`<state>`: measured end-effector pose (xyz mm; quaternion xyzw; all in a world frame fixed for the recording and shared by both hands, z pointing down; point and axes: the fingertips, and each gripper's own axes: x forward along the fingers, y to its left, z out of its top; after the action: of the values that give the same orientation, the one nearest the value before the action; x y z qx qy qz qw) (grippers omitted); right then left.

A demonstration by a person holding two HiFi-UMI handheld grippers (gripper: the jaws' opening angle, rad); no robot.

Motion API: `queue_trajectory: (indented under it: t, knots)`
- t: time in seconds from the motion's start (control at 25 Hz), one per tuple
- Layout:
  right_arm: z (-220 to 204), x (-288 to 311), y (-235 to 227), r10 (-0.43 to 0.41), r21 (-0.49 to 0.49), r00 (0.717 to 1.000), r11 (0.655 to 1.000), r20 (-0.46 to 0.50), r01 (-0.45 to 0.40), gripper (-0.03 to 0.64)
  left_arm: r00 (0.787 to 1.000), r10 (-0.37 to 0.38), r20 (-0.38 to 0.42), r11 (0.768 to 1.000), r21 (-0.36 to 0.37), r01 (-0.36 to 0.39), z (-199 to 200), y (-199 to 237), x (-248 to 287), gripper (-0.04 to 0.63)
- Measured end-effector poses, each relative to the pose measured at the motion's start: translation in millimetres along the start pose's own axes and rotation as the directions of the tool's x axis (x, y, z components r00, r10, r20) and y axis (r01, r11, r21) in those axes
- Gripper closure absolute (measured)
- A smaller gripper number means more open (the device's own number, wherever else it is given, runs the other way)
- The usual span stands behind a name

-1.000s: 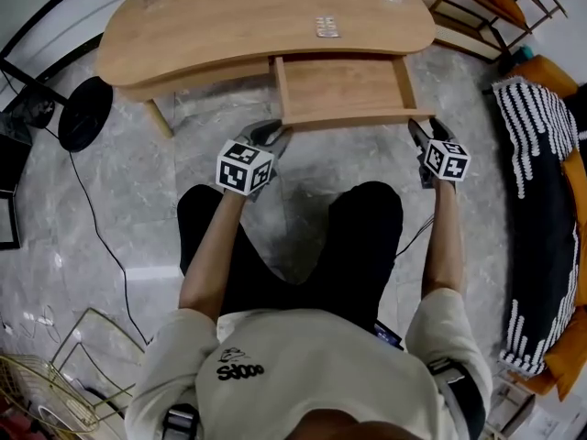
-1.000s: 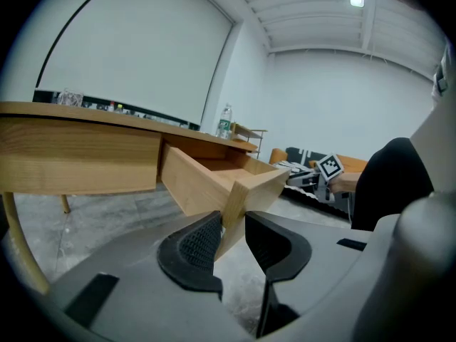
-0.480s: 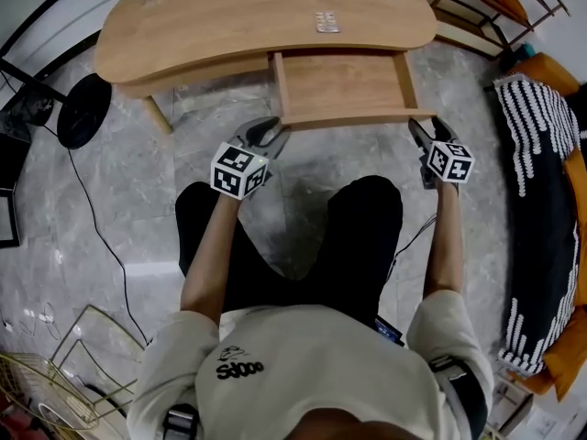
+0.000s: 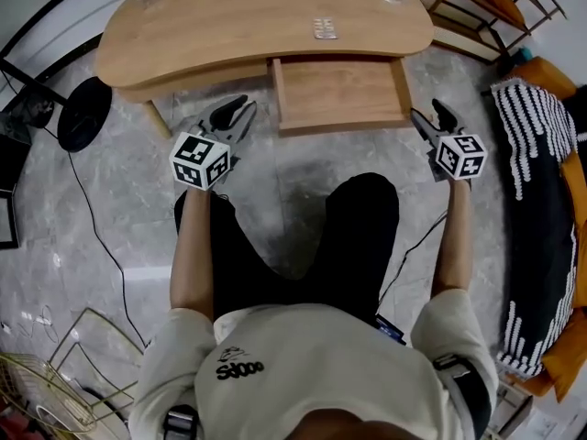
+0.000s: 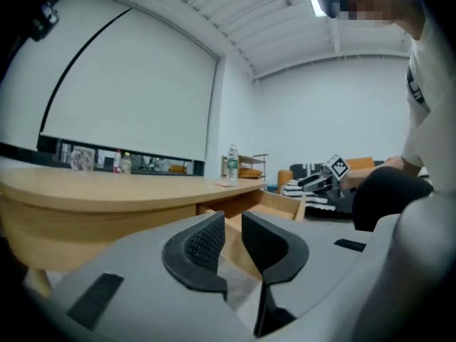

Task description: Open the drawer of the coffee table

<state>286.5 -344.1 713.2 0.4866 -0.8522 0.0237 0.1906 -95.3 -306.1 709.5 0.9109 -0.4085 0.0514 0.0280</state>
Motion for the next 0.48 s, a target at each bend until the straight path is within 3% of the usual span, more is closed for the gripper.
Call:
queue_trajectory:
  t: [0.08, 0.16, 0.24, 0.36, 0.48]
  knots:
    - [23.7, 13.0, 5.3, 0.0, 0.006, 0.999, 1.0, 0.043, -0.001, 0.335, 0.998, 0.068, -0.001, 0.997, 0.032, -0.068, 16.2, 22.0, 1.9, 0.542]
    - [50.0, 23.8, 7.3, -0.025, 0.016, 0.996, 1.0, 0.091, 0.024, 0.404, 0.995, 0.104, 0.006, 0.992, 0.071, -0.105, 35.6, 36.4, 7.2, 0.556]
    - [76.6, 34.0, 12.4, -0.038, 0.009, 0.99, 0.999, 0.137, 0.037, 0.473, 0.993, 0.113, 0.016, 0.987, 0.117, -0.114, 54.7, 45.4, 13.1, 0.566]
    - [112.6, 50.7, 31.9, -0.002, -0.067, 0.984, 0.998, 0.179, 0.014, 0.518, 0.994, 0.104, 0.033, 0.978, 0.18, -0.108, 78.3, 53.4, 20.1, 0.574]
    - [142.3, 64.1, 50.6, 0.029, -0.129, 0.976, 0.992, 0.216, -0.001, 0.597, 0.993, 0.106, 0.057, 0.972, 0.206, -0.115, 93.8, 57.8, 26.4, 0.577]
